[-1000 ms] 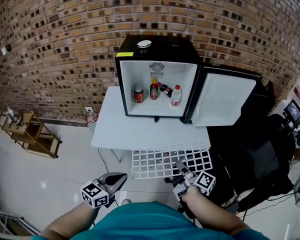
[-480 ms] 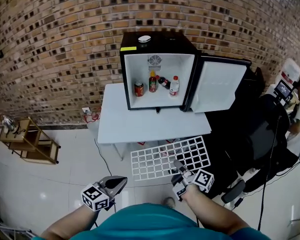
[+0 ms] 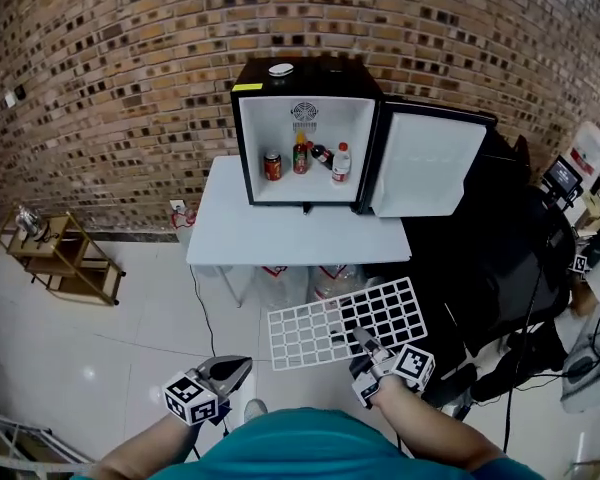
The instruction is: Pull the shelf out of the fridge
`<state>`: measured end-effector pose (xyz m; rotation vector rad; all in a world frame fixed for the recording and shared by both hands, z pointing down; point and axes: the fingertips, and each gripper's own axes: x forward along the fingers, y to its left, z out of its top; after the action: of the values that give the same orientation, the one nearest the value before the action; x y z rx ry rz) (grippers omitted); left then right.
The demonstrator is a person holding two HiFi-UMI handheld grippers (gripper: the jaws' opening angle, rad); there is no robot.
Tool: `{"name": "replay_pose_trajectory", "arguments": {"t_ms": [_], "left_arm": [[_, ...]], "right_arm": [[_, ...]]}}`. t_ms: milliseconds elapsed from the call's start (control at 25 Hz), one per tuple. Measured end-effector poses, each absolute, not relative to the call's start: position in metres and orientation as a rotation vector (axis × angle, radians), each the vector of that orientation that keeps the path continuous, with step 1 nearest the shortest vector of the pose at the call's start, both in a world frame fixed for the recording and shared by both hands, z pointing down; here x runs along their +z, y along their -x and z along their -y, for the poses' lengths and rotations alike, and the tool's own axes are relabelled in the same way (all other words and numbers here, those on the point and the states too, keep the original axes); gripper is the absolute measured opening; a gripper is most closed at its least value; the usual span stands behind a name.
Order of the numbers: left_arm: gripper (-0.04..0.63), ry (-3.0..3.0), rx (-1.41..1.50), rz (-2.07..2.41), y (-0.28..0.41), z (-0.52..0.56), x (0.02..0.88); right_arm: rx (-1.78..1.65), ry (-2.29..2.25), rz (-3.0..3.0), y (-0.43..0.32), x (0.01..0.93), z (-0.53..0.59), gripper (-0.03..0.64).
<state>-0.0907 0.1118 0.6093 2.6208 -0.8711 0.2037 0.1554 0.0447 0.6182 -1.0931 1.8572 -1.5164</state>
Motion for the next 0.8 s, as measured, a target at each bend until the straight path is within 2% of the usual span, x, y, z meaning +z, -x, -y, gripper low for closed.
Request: {"name": "replay_pose_trajectory", "arguments": {"t_ms": [320,800], "left_arm": [[-0.002,-2.56,0.241,0.9,0.021,-0.167,0.625],[-0.003,-2.559,0.338,0.812,0.049,-0.17,0.651]], "right_arm": [[-1.59,1.097,-1.918,-0.214,0.645,-0.085,0.026],[-1.615,1.221,-1.935,-0.203,0.678,-0.111,0.026]]}}
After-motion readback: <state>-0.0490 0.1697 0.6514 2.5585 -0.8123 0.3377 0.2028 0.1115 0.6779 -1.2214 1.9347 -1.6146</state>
